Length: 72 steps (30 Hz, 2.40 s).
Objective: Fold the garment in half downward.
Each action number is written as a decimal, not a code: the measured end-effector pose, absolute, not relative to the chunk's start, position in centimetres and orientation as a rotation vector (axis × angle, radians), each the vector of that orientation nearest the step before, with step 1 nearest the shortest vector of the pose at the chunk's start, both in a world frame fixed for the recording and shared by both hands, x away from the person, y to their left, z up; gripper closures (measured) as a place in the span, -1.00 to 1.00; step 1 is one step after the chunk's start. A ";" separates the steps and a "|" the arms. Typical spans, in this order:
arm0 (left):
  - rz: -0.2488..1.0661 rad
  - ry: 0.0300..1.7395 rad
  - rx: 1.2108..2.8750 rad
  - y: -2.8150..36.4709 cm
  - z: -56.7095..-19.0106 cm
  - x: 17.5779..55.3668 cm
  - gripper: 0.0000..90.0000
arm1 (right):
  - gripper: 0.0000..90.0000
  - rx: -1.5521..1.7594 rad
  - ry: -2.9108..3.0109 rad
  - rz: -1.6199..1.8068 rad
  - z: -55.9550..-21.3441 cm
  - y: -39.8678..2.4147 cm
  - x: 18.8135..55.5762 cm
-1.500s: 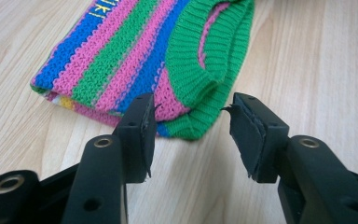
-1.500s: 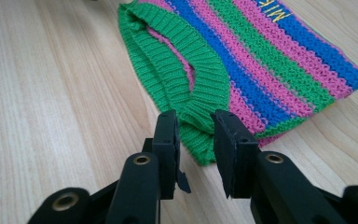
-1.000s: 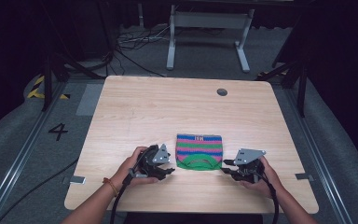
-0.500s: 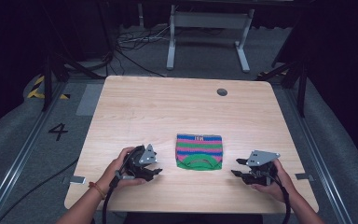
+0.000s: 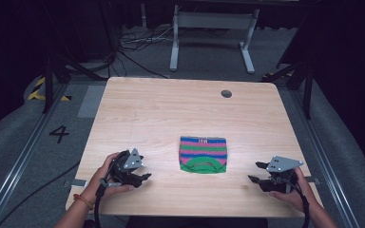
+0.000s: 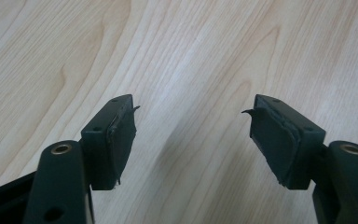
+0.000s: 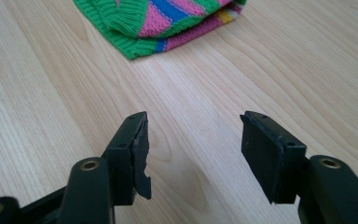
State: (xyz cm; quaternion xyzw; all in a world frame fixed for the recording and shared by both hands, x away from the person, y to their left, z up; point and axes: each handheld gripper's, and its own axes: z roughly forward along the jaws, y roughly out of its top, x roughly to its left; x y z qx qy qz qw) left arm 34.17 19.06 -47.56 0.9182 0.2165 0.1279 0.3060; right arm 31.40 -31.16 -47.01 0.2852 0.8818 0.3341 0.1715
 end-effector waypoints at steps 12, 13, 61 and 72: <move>0.325 0.620 2.400 21.6 -47.8 34.2 -0.36 | -0.18 0.888 2.469 0.910 -47.4 -33.8 30.7; 0.330 0.624 2.403 21.9 -47.8 34.1 -0.36 | -0.19 0.897 2.464 0.906 -47.4 -34.0 30.6; 0.315 0.912 2.248 30.1 -50.1 31.9 -0.62 | -0.59 1.288 2.259 0.980 -50.5 -41.6 29.3; 0.339 0.967 2.227 29.9 -50.1 31.5 -0.62 | -0.60 1.293 2.254 0.976 -50.5 -41.5 29.3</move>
